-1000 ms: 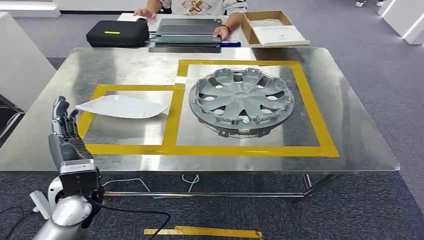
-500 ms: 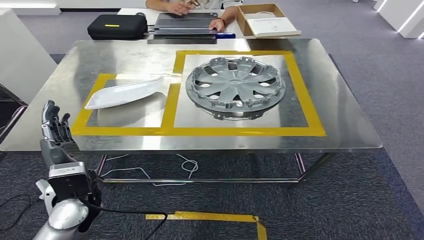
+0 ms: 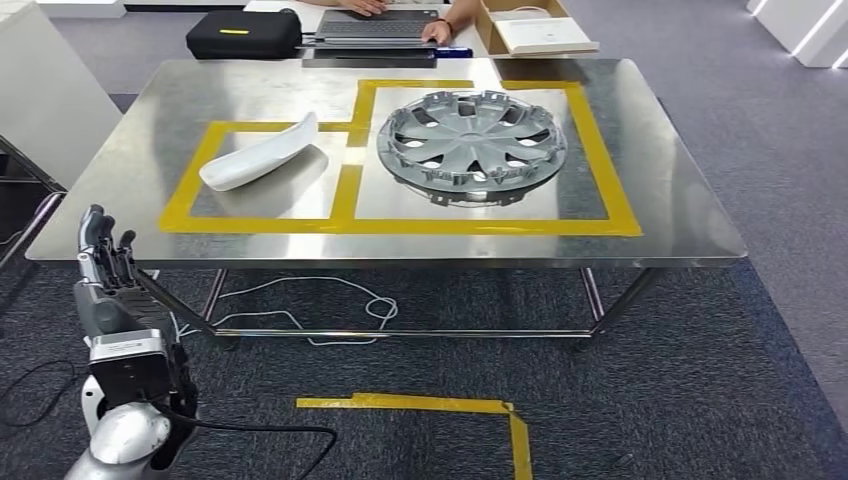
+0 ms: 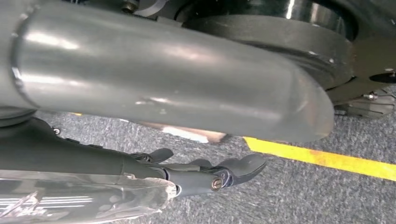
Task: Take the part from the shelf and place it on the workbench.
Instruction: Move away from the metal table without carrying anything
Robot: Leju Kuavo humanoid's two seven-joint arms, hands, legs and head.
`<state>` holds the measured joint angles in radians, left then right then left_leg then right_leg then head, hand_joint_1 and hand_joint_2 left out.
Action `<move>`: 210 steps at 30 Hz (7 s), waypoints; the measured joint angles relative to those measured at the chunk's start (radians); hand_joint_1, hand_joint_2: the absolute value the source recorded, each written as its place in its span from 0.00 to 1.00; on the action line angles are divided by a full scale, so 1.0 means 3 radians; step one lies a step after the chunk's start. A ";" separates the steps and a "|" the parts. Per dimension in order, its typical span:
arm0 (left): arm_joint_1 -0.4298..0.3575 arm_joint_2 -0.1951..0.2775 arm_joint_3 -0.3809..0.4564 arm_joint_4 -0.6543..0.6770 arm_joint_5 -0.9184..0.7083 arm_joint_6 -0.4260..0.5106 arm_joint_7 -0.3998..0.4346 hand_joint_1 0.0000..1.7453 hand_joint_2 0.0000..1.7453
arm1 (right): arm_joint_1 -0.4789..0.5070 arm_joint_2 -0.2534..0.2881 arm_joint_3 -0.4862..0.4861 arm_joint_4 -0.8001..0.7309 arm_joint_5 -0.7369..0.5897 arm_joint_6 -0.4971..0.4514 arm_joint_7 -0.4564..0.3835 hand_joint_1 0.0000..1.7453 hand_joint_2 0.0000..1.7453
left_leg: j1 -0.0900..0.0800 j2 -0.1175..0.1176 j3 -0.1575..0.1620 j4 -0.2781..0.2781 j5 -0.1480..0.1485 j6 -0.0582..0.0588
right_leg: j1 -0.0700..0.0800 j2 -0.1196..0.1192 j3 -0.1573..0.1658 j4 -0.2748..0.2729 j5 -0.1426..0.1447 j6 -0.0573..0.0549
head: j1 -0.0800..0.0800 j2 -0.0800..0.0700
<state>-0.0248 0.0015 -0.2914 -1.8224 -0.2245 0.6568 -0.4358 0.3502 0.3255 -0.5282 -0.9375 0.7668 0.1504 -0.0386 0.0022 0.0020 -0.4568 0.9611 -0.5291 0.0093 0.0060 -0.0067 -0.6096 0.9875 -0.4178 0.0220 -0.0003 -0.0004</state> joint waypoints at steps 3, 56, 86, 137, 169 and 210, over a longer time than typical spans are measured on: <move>0.0004 -0.0003 0.0000 -0.0002 -0.0006 -0.0003 -0.0002 0.00 0.00 | 0.0005 0.0000 -0.0004 0.0003 0.0000 0.0006 -0.0001 0.00 0.00 | 0.0016 0.0023 -0.0114 -0.0023 0.0116 0.0069 | -0.0013 0.0021 -0.0139 0.0297 -0.0334 0.0049 | 0.0005 0.0000; 0.0063 -0.0014 -0.0003 -0.0028 -0.0006 -0.0049 0.0012 0.00 0.00 | -0.0050 0.0001 -0.0031 0.0014 0.0067 -0.0048 -0.0058 0.00 0.00 | 0.0021 0.0002 -0.0355 0.0723 0.0114 -0.0097 | 0.0011 -0.0029 0.0049 0.0013 -0.0068 -0.0106 | -0.0003 0.0000; 0.0303 -0.0060 0.0014 0.0014 0.0258 -0.0222 0.0221 0.00 0.00 | 0.0058 0.0001 -0.0026 0.0014 -0.0194 -0.0081 0.0077 0.00 0.00 | 0.0013 -0.0045 -0.0520 0.0607 0.0140 -0.0076 | 0.0007 0.0096 0.0525 -0.0105 -0.0397 -0.0136 | 0.0022 0.0000; 0.0506 -0.0261 0.1794 0.4221 -0.0557 -0.0712 0.0802 0.00 0.00 | 0.0074 0.0000 -0.0027 -0.0043 -0.0282 -0.0092 0.0164 0.00 0.00 | 0.0041 0.0281 -0.0193 0.0114 0.0112 -0.0085 | -0.0042 -0.0085 0.0293 0.0006 -0.0320 -0.0021 | 0.0052 0.0000; 0.0142 -0.0335 0.1151 0.5387 -0.1662 -0.0489 0.1100 0.00 0.00 | 0.0368 0.0000 0.0265 -0.0451 -0.0533 -0.0285 0.0820 0.00 0.00 | 0.0058 0.0254 -0.0145 0.0144 0.0043 -0.0140 | -0.0082 -0.0105 0.0321 0.0014 -0.0339 -0.0016 | 0.0047 0.0000; 0.0187 -0.0422 0.1219 0.5463 -0.1451 -0.0469 0.1086 0.00 0.00 | 0.0239 0.0001 0.0318 -0.0313 -0.0019 -0.0185 0.0530 0.00 0.00 | 0.0039 -0.0199 -0.0251 0.0270 0.0102 -0.0051 | -0.0026 0.0345 0.0249 0.0034 -0.0249 -0.0068 | 0.0052 0.0000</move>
<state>0.0314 -0.1249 0.0741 -0.1835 -0.6597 0.5161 -0.1100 0.4218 0.3258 -0.4328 -1.0313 0.7611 0.0949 0.1202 0.0140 -0.0576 -0.5321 1.0419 -0.4986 -0.0061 -0.0019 0.0968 -0.5351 0.9977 -0.4926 0.0016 0.0153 -0.0004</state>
